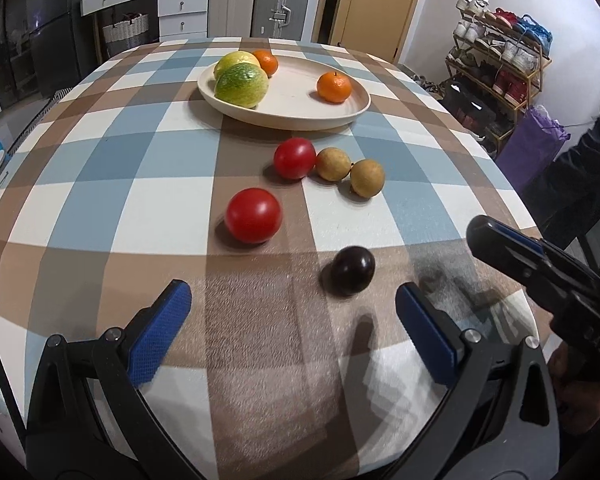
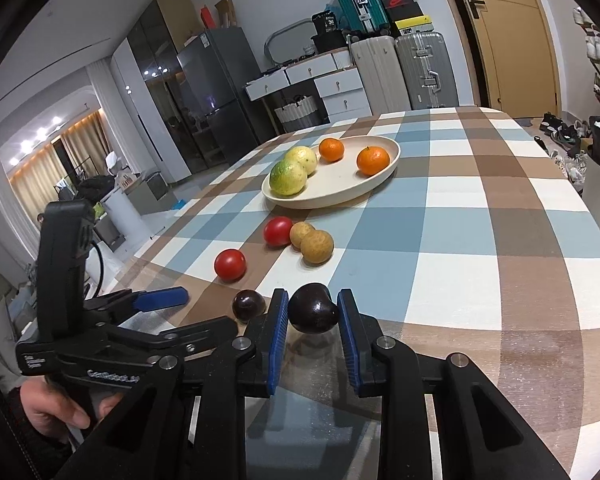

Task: Organize fruits
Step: 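Close right gripper on a dark plum while left gripper closes on the other plum, then lift both held dark plums and carry them over the white plate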

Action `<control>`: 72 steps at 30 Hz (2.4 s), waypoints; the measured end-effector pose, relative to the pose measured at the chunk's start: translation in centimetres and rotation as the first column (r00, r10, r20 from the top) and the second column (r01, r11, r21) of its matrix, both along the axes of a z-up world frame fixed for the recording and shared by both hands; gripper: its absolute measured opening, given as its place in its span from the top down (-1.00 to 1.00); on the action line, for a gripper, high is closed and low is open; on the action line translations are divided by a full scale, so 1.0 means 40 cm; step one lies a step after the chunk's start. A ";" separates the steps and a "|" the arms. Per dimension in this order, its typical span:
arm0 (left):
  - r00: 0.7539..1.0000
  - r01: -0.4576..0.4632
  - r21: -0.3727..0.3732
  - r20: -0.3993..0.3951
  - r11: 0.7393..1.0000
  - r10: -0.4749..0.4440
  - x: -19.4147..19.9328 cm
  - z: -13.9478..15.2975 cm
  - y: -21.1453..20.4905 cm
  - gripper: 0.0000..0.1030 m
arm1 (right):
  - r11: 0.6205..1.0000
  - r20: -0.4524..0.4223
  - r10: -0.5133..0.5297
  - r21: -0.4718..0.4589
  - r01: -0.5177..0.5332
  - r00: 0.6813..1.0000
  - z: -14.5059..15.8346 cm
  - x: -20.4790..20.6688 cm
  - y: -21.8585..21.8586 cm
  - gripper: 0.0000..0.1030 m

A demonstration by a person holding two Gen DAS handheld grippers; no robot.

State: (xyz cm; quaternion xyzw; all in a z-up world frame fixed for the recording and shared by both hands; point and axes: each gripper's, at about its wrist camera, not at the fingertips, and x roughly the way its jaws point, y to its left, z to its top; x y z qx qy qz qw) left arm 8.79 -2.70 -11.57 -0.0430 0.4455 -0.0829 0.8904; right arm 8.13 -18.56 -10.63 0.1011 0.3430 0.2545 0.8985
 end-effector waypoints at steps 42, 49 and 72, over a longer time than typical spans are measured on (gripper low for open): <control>0.979 0.197 -0.164 0.086 0.967 -0.185 0.250 0.208 0.024 0.60 | 0.998 0.083 0.056 0.012 -0.057 0.995 0.133 0.207 0.014 0.51; 0.973 0.204 -0.110 0.128 0.973 -0.190 0.352 0.284 0.028 0.60 | 0.998 0.087 0.065 0.019 -0.067 0.994 0.157 0.321 0.027 0.51; 0.985 0.172 -0.127 -0.006 0.977 -0.174 0.719 0.210 0.002 0.60 | 0.994 0.054 0.070 -0.083 -0.065 0.996 0.124 0.593 0.055 0.51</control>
